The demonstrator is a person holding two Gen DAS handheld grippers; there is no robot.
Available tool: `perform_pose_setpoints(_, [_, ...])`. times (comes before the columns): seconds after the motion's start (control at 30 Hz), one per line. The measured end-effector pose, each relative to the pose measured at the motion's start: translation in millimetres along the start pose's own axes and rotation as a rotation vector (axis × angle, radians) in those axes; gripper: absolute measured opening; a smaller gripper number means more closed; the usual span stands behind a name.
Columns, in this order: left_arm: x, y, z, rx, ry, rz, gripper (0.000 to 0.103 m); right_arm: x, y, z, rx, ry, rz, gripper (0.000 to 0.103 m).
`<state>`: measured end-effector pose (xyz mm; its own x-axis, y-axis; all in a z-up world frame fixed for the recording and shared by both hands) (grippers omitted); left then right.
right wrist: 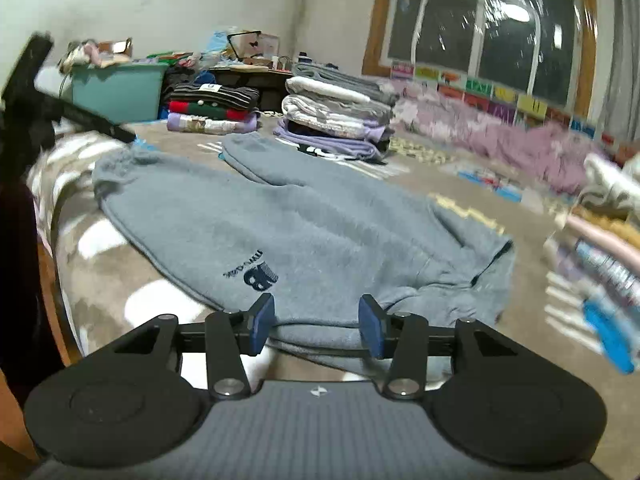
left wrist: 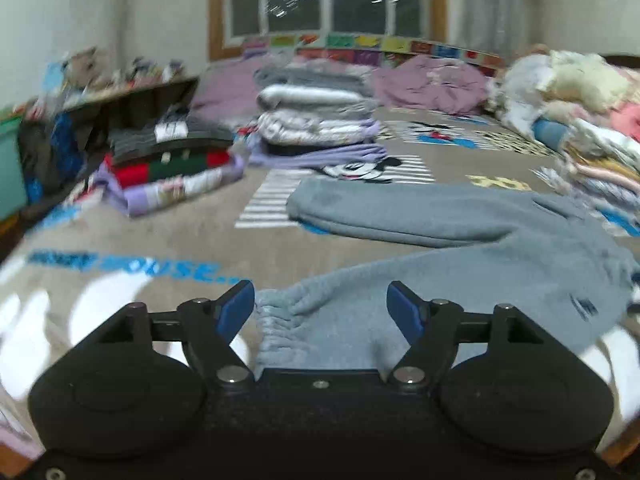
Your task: Fold clothes
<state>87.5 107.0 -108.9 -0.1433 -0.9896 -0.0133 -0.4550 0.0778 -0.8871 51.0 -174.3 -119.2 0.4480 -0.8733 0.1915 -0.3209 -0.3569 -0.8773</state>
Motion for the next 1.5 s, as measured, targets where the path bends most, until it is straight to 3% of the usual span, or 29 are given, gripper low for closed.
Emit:
perform_pose_setpoints(0.2, [39, 28, -23, -0.044, -0.015, 0.529, 0.08, -7, 5, -18, 0.037, 0.114, -0.155, 0.048])
perform_pose_setpoints(0.33, [57, 67, -16, -0.122, -0.068, 0.919, 0.081, -12, 13, -20, 0.028, 0.174, -0.264, 0.047])
perform_pose_setpoints(0.43, [54, 87, -6, -0.152, -0.106, 1.007, 0.081, -16, 18, -20, 0.016, 0.209, -0.339, 0.047])
perform_pose_setpoints(0.53, [47, 93, 5, -0.15, -0.16, 1.039, 0.081, -16, 22, -17, 0.002, 0.242, -0.386, 0.047])
perform_pose_setpoints(0.77, [43, 95, 15, -0.112, -0.17, 1.053, 0.081, -16, 30, -6, -0.028, 0.316, -0.463, 0.048])
perform_pose_setpoints(0.93, [47, 92, 21, -0.079, -0.173, 1.061, 0.08, -20, 38, 6, -0.06, 0.318, -0.547, 0.048])
perform_pose_setpoints(1.13, [48, 90, 24, -0.064, -0.173, 1.051, 0.08, -32, 39, 9, -0.021, 0.313, -0.656, 0.048])
perform_pose_setpoints(1.23, [48, 89, 23, -0.062, -0.168, 1.037, 0.08, -19, 36, 9, -0.049, 0.351, -0.654, 0.054])
perform_pose_setpoints(1.37, [51, 87, 26, -0.05, -0.169, 1.034, 0.078, 4, 35, 13, -0.092, 0.377, -0.595, 0.054])
perform_pose_setpoints(1.5, [52, 87, 28, -0.037, -0.162, 1.043, 0.078, -8, 38, 17, -0.032, 0.383, -0.699, 0.051])
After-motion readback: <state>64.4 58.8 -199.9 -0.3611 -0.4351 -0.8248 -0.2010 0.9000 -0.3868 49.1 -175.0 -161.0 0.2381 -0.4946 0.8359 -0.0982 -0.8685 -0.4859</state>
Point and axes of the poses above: each gripper's, at about its wrist camera, not at the fingertips, and z roughly the way its jaws point, x to its right, y to its underside, the point moved 4 cm from there along z, roughly the way its jaws point, and after that the axes turned 7 degrees about y, right-handed, at the moved point
